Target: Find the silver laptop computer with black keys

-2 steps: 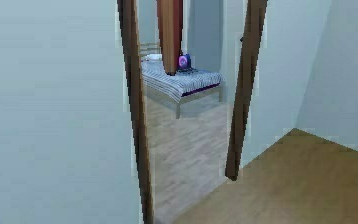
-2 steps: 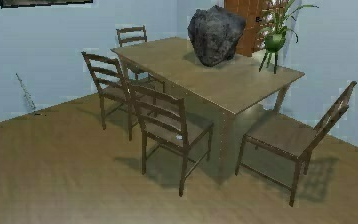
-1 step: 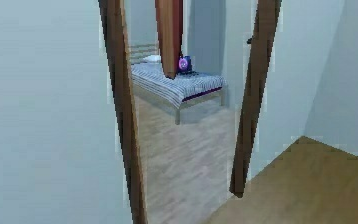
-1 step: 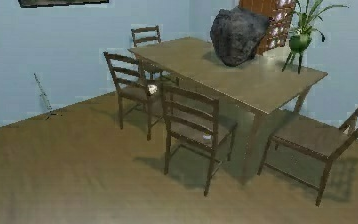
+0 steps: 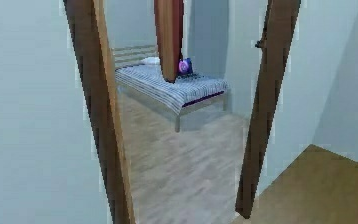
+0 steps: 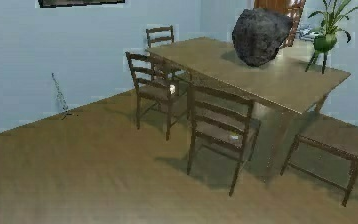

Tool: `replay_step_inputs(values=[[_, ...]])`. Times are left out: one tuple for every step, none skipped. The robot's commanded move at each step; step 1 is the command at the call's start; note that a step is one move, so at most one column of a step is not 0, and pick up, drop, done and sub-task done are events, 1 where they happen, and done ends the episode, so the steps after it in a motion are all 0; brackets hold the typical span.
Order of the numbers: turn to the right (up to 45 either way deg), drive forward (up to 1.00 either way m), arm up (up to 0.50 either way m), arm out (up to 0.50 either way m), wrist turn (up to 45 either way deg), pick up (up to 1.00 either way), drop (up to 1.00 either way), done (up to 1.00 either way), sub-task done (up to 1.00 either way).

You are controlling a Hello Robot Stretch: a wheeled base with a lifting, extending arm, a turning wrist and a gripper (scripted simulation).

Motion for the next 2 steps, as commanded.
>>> replay_step_inputs(values=[[45.0, 0.00, 0.00, 0.00, 0.0, 0.00, 0.00, 0.00, 0.00], [3.0, 0.00, 0.00, 0.00, 0.0, 0.00, 0.00, 0.00, 0.00]])
